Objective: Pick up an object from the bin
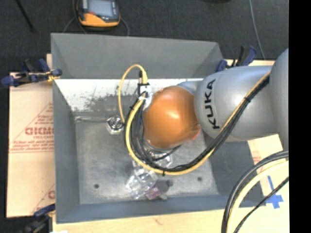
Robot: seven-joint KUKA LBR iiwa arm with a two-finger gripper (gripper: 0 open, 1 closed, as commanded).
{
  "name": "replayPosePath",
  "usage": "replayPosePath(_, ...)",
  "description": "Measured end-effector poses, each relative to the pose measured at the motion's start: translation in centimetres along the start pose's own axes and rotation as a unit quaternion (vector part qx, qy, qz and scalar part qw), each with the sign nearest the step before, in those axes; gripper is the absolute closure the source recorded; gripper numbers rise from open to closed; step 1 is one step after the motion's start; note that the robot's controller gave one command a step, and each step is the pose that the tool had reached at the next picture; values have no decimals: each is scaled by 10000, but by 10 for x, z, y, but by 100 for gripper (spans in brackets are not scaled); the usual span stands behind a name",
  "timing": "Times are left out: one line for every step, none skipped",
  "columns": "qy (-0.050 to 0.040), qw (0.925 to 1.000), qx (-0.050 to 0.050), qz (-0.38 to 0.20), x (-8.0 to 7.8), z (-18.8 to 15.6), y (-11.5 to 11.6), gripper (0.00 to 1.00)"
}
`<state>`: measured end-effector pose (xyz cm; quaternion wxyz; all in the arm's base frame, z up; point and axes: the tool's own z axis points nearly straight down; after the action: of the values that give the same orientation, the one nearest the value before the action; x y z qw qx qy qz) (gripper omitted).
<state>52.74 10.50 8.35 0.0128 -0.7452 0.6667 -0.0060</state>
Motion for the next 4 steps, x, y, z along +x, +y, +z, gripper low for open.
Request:
replayPosePath(28, 9995, -108, -311, -29, -123, 44, 100)
replayPosePath(-5, 9791, 31, -2033, 4, -43, 39, 100)
replayPosePath(7, 9695, -98, -2448, 7, -199, -10, 100)
replayPosePath(-16, 9663, -193, -2569, 20, -85, 25, 100)
